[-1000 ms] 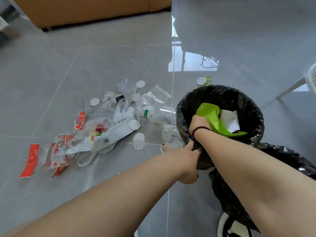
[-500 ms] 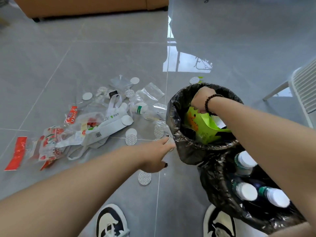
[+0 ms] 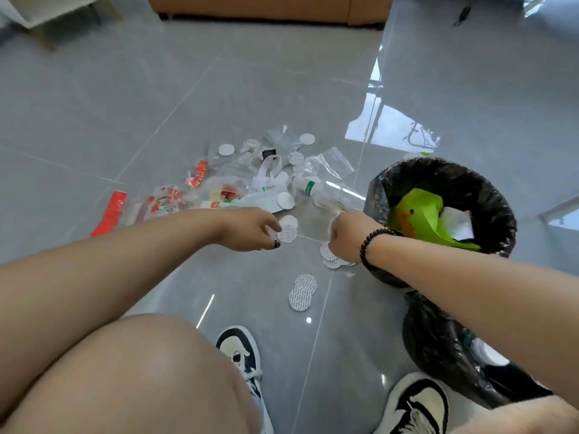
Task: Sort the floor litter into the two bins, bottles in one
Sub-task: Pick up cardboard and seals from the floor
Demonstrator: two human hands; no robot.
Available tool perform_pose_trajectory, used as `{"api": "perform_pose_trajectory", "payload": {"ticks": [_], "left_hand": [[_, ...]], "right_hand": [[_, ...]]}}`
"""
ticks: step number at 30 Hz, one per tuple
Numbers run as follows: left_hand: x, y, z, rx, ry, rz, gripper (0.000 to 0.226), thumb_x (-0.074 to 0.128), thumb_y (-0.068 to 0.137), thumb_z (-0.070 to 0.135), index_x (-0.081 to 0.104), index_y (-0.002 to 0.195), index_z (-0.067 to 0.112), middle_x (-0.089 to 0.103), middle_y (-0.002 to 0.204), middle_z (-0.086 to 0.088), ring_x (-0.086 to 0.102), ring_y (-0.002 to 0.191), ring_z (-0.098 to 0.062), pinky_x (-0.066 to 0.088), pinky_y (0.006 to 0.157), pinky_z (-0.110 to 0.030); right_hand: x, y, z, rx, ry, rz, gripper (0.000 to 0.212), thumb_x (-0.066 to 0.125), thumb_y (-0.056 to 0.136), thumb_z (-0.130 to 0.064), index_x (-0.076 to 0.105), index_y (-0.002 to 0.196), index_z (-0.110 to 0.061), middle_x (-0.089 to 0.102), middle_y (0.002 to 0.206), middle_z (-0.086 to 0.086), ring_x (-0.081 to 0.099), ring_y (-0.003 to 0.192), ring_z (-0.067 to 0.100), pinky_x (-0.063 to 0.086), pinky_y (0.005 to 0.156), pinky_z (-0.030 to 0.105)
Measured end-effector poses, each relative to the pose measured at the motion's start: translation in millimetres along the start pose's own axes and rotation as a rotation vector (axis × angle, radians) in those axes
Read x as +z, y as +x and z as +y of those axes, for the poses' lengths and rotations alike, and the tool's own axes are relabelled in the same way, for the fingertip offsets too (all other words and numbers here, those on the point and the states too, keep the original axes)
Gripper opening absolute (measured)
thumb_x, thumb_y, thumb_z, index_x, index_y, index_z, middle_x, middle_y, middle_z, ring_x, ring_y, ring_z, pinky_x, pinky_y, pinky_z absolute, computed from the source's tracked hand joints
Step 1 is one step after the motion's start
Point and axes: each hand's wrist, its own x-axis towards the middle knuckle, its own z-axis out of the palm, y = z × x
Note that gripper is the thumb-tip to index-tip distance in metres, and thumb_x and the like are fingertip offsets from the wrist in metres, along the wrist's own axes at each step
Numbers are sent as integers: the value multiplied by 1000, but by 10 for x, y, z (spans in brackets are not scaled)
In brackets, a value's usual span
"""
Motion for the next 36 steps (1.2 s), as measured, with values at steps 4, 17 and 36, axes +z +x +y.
{"api": "perform_pose_trajectory", "payload": {"ticks": [4,17,36], "left_hand": [[545,39,-556,-52,-446,169,33,55,92,16,56,126,18,70,109,-1,66,102,-20,52,83,-31],[1789,722,-939,-190,-972,92,26,48,94,5,60,113,18,71,103,-1,68,82,-6,46,70,-21],[1887,981,-1014,-354,-1195,5,26,52,95,14,57,120,21,68,112,0,69,96,-12,54,83,-30]], "right_hand": [[405,248,-318,-42,-10,-78,15,51,82,-17,53,67,-14,55,71,3,53,63,21,42,55,24],[1992,795,-67,165,167,-287,44,66,84,-29,51,124,-16,48,126,6,53,113,28,48,94,39],[1941,1189,-137,222,706,-308,28,80,72,-15,53,73,-19,59,70,-3,58,64,12,46,55,20]]}}
